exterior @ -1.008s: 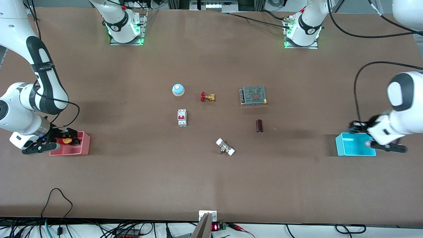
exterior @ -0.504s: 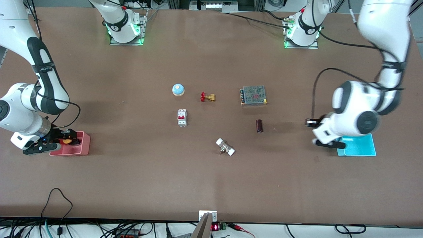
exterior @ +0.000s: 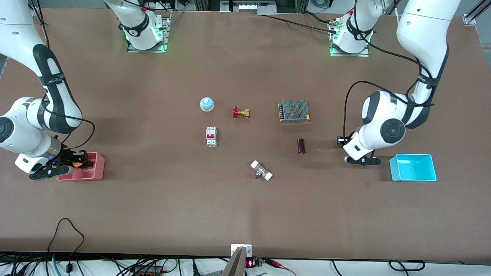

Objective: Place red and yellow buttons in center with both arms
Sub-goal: 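Lift the red button out of the cyan bin with the left gripper, then carry the yellow button toward the breaker while the left gripper lowers the red button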

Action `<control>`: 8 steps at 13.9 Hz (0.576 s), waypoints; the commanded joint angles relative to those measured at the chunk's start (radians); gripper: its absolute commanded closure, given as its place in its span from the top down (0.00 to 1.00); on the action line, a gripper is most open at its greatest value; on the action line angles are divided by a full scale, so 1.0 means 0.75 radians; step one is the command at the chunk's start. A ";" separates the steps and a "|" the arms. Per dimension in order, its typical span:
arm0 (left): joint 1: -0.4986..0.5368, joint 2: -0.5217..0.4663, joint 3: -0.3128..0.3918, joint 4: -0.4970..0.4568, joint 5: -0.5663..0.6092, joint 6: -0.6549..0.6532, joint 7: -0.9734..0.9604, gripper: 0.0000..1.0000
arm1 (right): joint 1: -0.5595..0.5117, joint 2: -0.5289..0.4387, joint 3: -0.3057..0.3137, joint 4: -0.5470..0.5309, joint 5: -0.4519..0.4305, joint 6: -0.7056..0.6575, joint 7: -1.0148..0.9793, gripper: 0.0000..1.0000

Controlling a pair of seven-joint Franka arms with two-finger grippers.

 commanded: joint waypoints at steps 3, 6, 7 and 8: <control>-0.004 -0.026 0.006 -0.128 0.006 0.159 -0.015 0.11 | -0.012 -0.002 0.015 -0.006 -0.018 0.019 -0.032 0.35; -0.004 -0.022 0.006 -0.128 0.006 0.161 -0.015 0.12 | -0.012 -0.016 0.019 -0.002 -0.016 0.011 -0.036 0.35; -0.004 -0.022 0.006 -0.128 0.006 0.161 -0.015 0.12 | -0.012 -0.051 0.021 -0.002 -0.016 -0.009 -0.057 0.35; -0.004 -0.024 0.006 -0.128 0.006 0.161 -0.015 0.12 | -0.010 -0.094 0.023 0.002 -0.016 -0.068 -0.085 0.35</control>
